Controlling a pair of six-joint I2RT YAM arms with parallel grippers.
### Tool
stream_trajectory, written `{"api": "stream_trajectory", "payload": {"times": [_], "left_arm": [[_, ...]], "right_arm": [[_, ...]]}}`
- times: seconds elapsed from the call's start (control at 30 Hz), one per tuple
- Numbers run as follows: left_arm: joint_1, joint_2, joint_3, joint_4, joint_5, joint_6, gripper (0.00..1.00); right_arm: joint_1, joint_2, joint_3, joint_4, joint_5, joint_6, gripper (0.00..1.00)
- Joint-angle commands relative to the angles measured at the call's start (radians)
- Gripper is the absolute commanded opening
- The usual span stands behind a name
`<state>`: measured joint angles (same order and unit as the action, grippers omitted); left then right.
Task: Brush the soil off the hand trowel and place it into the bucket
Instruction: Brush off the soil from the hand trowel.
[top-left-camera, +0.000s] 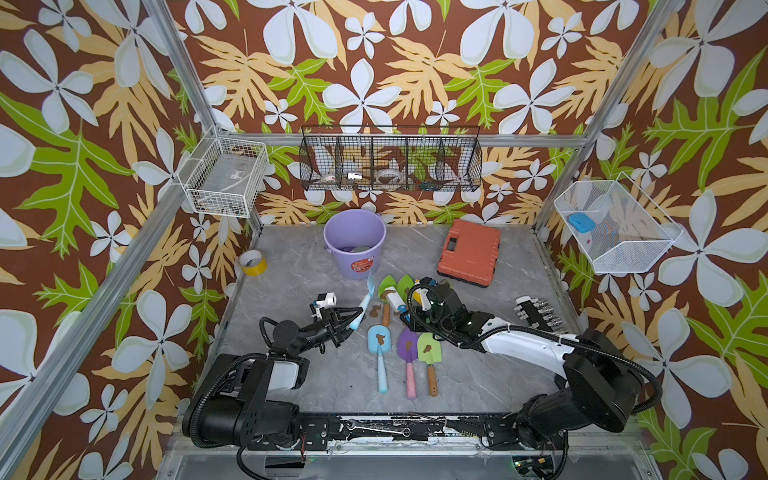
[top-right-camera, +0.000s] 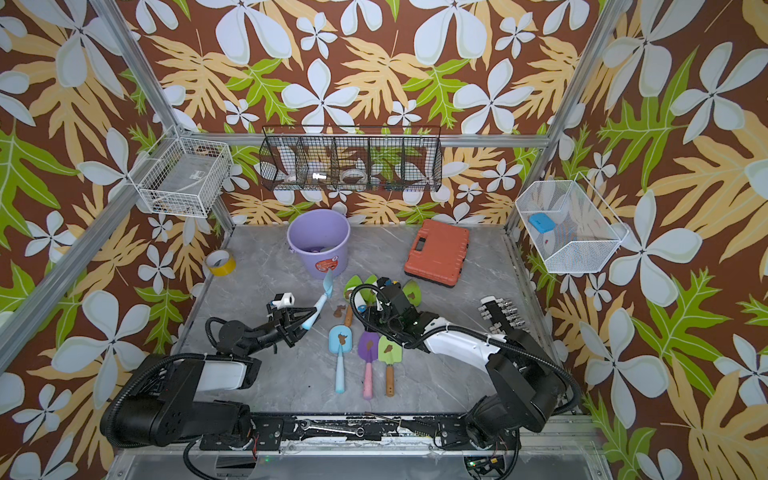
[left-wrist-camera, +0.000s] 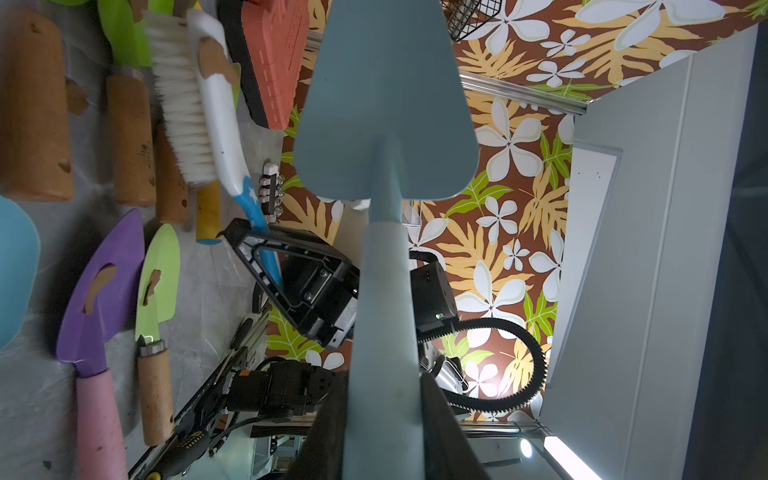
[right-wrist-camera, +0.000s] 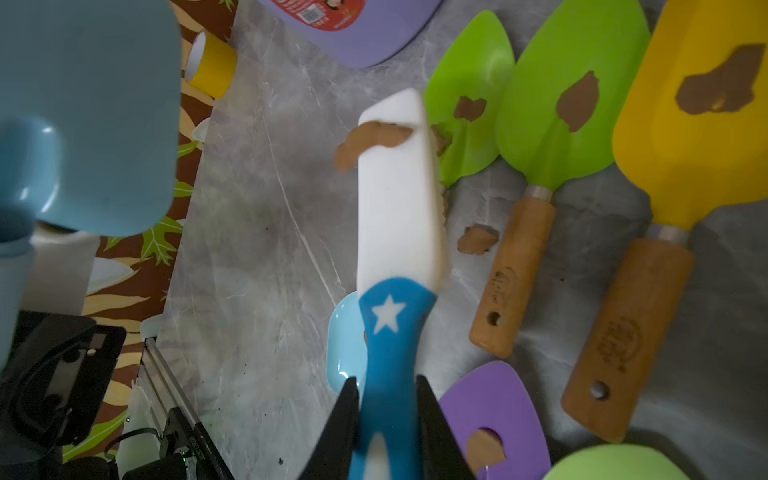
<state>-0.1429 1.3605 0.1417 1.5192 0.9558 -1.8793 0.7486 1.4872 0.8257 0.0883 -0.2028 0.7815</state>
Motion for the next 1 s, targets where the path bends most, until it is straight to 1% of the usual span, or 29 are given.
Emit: {"api": "stream_trajectory", "payload": {"times": [0.0, 0.1, 0.27, 0.47, 0.67, 0.83, 0.97], "left_arm": [[0.000, -0.015, 0.008, 0.292, 0.018, -0.006, 0.00], [0.002, -0.029, 0.019, 0.292, 0.021, -0.013, 0.00], [-0.005, -0.042, 0.035, 0.292, 0.028, -0.023, 0.00], [-0.026, -0.015, 0.018, 0.292, 0.032, -0.005, 0.00], [-0.026, 0.051, -0.010, 0.294, 0.035, 0.024, 0.00], [-0.007, 0.099, -0.006, 0.294, 0.038, 0.032, 0.00], [-0.005, 0.120, 0.007, 0.294, 0.045, 0.037, 0.00]], "right_arm": [[0.005, -0.004, 0.028, -0.051, 0.045, -0.064, 0.00], [0.025, 0.020, 0.043, -0.016, -0.004, -0.070, 0.00], [0.081, 0.073, 0.101, 0.001, -0.027, -0.082, 0.00], [0.105, 0.071, 0.133, 0.025, -0.049, -0.087, 0.00], [0.107, 0.012, 0.141, -0.041, 0.007, -0.114, 0.00], [0.107, -0.040, 0.126, -0.091, 0.051, -0.131, 0.00], [0.102, -0.088, 0.103, -0.140, 0.111, -0.145, 0.00]]}}
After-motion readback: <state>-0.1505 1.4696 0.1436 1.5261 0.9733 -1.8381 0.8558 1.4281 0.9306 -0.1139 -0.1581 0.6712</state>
